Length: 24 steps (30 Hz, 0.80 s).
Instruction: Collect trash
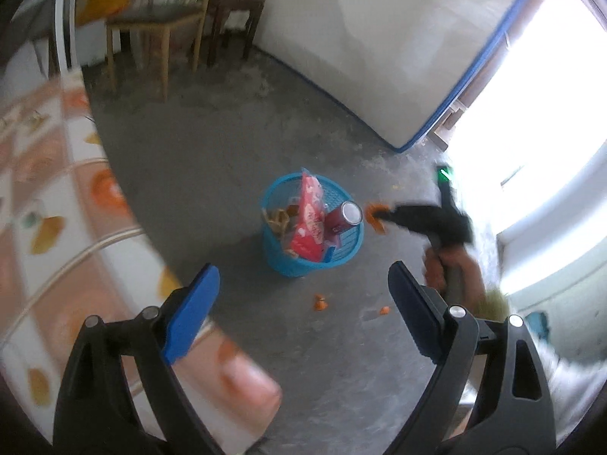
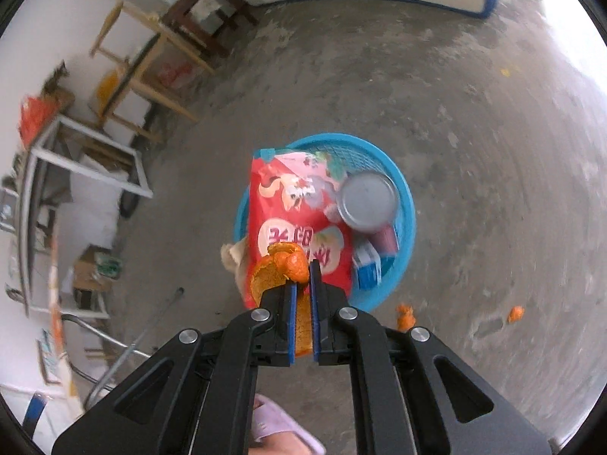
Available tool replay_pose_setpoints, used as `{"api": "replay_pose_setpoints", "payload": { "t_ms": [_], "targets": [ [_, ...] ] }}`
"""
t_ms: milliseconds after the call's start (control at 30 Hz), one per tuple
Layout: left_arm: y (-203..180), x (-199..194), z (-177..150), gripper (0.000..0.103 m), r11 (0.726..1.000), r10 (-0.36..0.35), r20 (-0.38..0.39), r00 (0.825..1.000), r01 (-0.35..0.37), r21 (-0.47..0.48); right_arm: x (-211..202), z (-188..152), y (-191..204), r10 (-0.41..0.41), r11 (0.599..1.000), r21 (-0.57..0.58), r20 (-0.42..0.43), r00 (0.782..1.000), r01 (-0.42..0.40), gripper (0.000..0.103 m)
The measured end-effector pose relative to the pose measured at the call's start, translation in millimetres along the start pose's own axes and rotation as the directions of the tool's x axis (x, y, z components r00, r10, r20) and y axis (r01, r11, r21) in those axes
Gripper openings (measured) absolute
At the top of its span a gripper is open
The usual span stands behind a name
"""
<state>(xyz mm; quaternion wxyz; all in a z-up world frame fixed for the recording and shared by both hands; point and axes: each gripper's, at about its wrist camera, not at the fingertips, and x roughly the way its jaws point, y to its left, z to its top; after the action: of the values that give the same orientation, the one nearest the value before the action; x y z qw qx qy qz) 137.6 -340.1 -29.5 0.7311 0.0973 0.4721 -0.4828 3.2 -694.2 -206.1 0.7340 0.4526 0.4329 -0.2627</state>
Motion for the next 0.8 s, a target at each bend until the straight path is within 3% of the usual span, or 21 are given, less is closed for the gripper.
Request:
{"api": "replay_pose_setpoints", "payload": {
  "t_ms": [67, 100, 133, 233, 367, 500, 633, 800],
  "targets": [
    [-0.2, -14.1, -12.4, 0.086, 1.0, 0.013, 0.022, 1.0, -0.013, 0.024, 23.3, 12.5, 7.9, -0.047, 0.998, -0.035, -0.027, 0.999, 0.046, 0.018],
    [-0.3, -21.0, -20.6, 0.086, 0.999, 0.021, 0.032, 0.999, -0.022, 0.035, 32.5, 16.7, 8.3, -0.066, 0.997, -0.04, -0.043, 0.997, 0.064, 0.037],
    [-0.8, -28.5, -30.8, 0.086, 0.998, 0.032, 0.042, 0.999, -0.034, 0.048, 42.9, 20.7, 7.8, -0.088, 0.996, -0.04, -0.059, 0.994, 0.086, 0.047],
    [-2.6, -41.7, -56.1, 0.086, 0.996, 0.056, 0.063, 0.996, -0.06, 0.063, 49.6, 25.0, 8.1, -0.129, 0.991, -0.046, -0.053, 0.99, 0.126, 0.048],
    [-5.5, -49.4, -77.2, 0.086, 0.993, 0.082, 0.085, 0.993, -0.089, 0.076, 29.2, 18.8, 12.4, -0.106, 0.994, -0.026, -0.018, 0.994, 0.106, 0.048],
    [-6.8, -64.5, -86.0, 0.086, 0.99, 0.108, 0.14, 0.984, -0.119, 0.076, -27.5, -7.3, 32.2, -0.054, 0.995, -0.084, 0.072, 0.996, 0.06, 0.05],
    [-9.3, -83.5, -93.2, 0.09, 0.982, 0.174, 0.209, 0.962, -0.186, 0.04, -110.9, -66.1, 63.9, 0.03, 0.98, -0.2, 0.204, 0.979, 0.012, 0.071],
    [-13.4, -112.6, -103.3, 0.093, 0.961, 0.273, 0.268, 0.924, -0.275, -0.03, -187.0, -147.2, 108.8, 0.053, 0.931, -0.357, 0.347, 0.936, 0.08, 0.095]
  ]
}}
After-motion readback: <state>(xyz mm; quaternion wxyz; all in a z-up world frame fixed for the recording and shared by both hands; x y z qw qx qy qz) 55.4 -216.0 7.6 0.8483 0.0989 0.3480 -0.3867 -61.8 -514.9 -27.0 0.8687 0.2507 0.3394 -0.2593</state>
